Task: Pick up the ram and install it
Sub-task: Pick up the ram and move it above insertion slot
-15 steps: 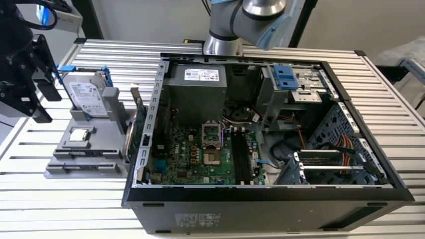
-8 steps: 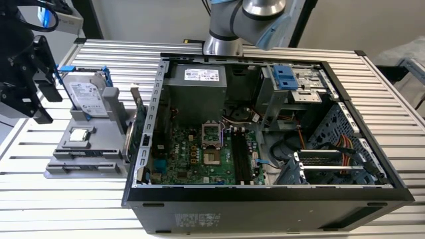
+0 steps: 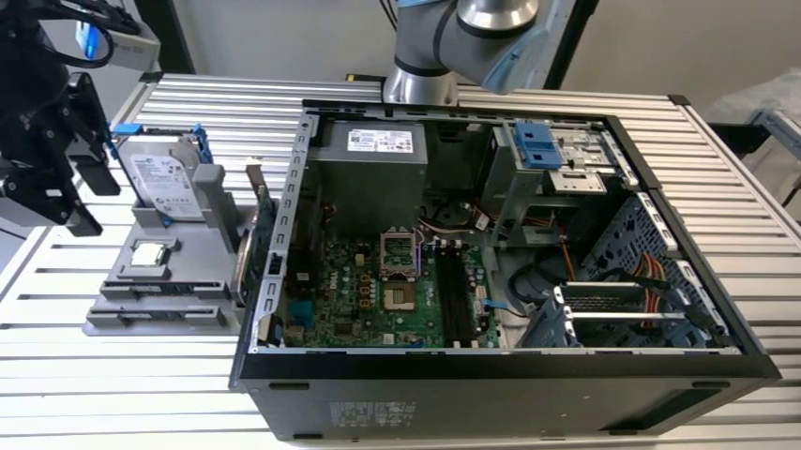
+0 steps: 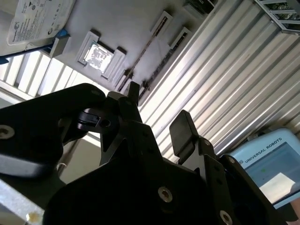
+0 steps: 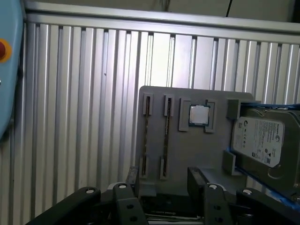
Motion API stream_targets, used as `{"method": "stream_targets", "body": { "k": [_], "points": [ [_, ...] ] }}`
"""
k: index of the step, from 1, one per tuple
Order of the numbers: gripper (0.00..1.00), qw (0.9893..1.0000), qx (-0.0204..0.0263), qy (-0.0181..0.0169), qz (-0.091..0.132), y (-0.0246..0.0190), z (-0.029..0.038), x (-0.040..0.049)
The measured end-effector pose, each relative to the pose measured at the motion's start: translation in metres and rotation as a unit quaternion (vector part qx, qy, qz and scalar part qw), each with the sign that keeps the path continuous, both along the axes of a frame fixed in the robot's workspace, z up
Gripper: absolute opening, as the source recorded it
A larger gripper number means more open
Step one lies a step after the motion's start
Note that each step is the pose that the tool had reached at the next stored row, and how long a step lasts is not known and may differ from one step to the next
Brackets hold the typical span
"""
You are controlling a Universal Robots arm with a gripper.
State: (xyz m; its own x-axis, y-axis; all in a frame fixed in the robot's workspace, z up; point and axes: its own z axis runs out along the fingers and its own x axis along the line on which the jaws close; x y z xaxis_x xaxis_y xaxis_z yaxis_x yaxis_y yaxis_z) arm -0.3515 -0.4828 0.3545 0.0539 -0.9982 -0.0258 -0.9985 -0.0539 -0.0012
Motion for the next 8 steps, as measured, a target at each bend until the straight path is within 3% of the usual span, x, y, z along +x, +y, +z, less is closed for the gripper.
{"method": "stream_targets", "body": {
  "k": [8],
  "points": [
    [1.0,1.0,-0.0006,-0.0002,-0.002,0.0003,-0.0036,0.0]
  ]
}}
